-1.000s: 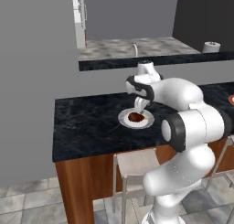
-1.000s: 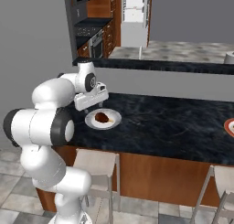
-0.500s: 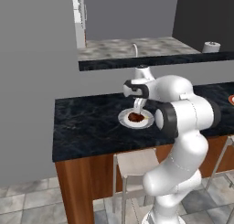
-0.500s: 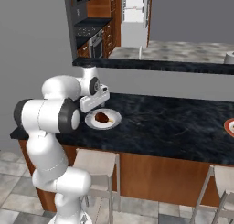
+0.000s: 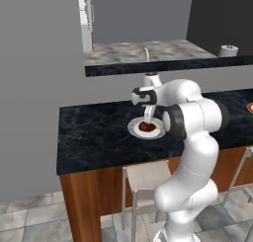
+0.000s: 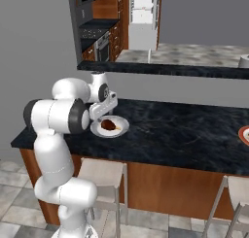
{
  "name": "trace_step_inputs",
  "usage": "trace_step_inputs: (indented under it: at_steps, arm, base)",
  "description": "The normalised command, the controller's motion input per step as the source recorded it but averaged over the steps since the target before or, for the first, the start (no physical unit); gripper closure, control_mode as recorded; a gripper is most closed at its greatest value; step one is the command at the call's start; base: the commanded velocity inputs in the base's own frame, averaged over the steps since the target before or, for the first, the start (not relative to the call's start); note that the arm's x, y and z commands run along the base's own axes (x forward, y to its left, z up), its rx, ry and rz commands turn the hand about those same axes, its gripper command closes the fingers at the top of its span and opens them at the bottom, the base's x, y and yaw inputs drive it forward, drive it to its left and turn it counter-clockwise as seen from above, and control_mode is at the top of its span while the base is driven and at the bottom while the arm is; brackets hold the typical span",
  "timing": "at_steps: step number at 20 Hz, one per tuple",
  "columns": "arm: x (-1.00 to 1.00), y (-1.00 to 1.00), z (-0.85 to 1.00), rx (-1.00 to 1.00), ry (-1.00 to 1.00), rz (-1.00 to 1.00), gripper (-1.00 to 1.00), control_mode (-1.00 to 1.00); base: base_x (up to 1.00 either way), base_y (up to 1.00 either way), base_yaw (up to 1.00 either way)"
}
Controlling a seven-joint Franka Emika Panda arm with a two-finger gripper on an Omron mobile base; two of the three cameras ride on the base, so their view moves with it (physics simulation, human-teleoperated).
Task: Transport the steak and onion to the fridge. Place the steak on the rack containing meat and place the onion on the rack containing the vegetable, ensuring meats and vegetables are on different racks.
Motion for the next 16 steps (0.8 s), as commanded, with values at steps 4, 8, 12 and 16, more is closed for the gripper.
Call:
trace_step_inputs:
  at_steps: [4,8,12,16]
  arm:
    - [0.0,0.01,-0.17,0.0,0.04,0.0,-1.0,-1.0]
    - [0.0,0.0,-0.1,0.0,0.0,0.0,-1.0,-1.0]
    - [0.11,0.0,-0.04,0.0,0.0,0.0,-1.0,-1.0]
    - [0.09,0.0,-0.03,0.0,-0.01,0.0,-1.0,-1.0]
  base:
    - [0.0,0.0,0.0]
    - [0.0,0.0,0.0]
    - [0.0,0.0,0.0]
    - [0.0,0.0,0.0]
